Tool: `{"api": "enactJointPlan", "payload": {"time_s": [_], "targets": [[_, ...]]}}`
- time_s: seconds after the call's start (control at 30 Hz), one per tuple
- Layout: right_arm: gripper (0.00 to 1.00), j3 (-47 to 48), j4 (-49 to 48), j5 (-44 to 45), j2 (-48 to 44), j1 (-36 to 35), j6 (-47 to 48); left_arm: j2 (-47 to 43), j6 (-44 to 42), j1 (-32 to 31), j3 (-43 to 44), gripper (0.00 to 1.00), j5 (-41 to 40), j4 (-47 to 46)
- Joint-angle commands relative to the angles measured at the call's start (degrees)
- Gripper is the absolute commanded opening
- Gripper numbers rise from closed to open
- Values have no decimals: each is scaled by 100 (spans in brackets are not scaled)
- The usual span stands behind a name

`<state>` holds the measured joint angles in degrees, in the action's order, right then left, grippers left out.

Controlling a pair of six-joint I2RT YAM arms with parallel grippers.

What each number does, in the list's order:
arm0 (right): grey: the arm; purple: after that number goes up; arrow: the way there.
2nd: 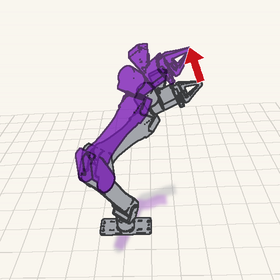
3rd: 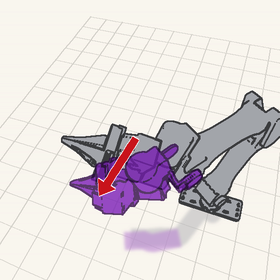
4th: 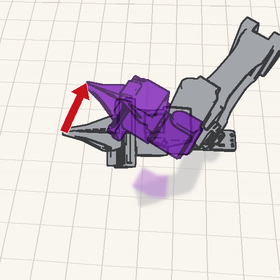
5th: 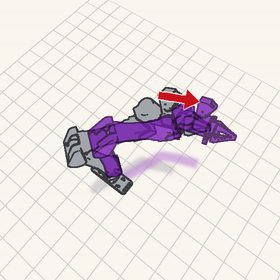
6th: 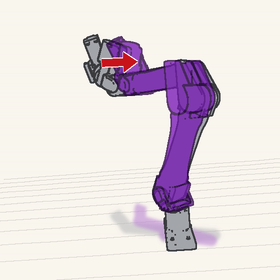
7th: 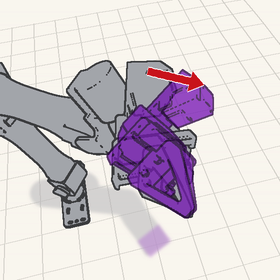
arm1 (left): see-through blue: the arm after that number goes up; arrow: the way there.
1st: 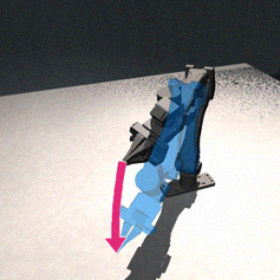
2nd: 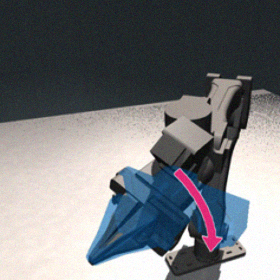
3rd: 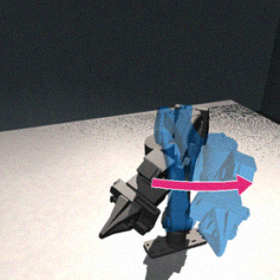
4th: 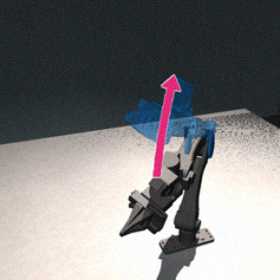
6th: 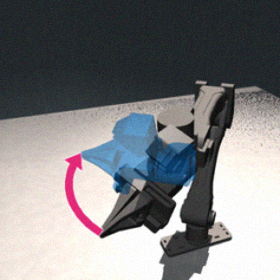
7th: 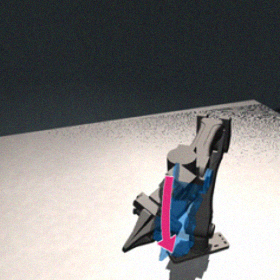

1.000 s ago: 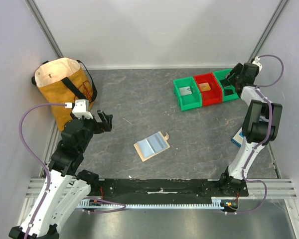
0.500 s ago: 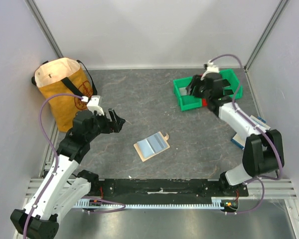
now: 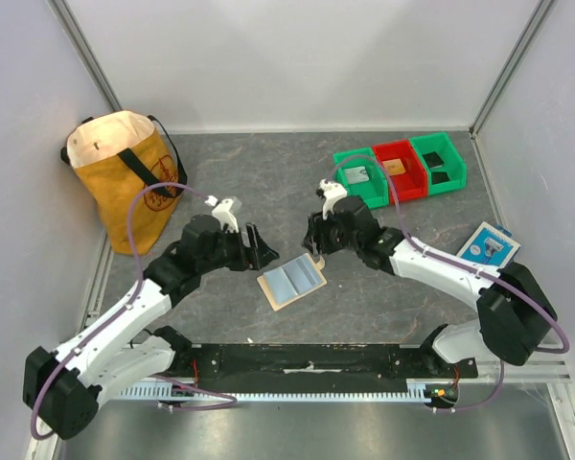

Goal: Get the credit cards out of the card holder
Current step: Remove the credit card from the card holder.

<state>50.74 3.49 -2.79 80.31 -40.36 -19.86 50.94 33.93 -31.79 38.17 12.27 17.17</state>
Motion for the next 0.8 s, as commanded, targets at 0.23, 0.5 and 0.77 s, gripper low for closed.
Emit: {"api": "enactJointPlan", "payload": {"time_s": [0.23, 0.5, 0.77], "targets": [[48, -530, -656, 23, 616, -561, -212, 1286, 790, -846, -477, 71, -559, -1048], [48, -618, -648, 129, 951, -587, -89, 1902, 808, -881, -723, 64, -744, -1198], [47, -636, -586, 120, 1065, -596, -36, 2315, 817, -899, -838, 40, -796, -1277]]}}
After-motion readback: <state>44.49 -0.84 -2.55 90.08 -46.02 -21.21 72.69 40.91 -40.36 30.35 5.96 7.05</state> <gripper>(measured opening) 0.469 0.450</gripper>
